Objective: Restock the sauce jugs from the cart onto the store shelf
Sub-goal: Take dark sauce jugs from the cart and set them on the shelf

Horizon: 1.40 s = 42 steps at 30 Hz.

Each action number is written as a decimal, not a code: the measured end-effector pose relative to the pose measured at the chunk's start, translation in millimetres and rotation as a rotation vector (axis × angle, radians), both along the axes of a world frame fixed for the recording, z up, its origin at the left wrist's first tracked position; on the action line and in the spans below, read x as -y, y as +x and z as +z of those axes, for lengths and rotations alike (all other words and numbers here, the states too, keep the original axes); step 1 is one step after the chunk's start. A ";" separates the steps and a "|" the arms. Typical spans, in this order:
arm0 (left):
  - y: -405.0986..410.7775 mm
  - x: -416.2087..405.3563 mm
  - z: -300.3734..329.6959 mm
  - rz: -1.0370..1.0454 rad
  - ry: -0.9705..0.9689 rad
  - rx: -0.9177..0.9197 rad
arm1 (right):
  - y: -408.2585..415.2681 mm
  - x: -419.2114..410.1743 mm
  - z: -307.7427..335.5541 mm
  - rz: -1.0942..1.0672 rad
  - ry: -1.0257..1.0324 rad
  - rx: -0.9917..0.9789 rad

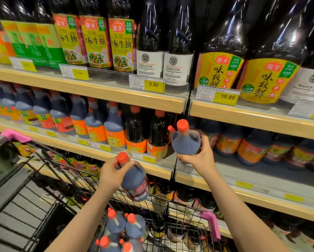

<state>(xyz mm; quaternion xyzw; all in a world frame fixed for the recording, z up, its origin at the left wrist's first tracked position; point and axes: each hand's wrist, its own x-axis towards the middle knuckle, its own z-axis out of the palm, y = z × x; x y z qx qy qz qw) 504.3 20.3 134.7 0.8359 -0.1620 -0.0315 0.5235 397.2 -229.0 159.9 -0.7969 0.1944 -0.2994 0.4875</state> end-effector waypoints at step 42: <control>-51.8 100.8 61.1 -0.360 -0.116 0.048 | -105.7 -3.2 -14.0 0.096 0.155 -0.069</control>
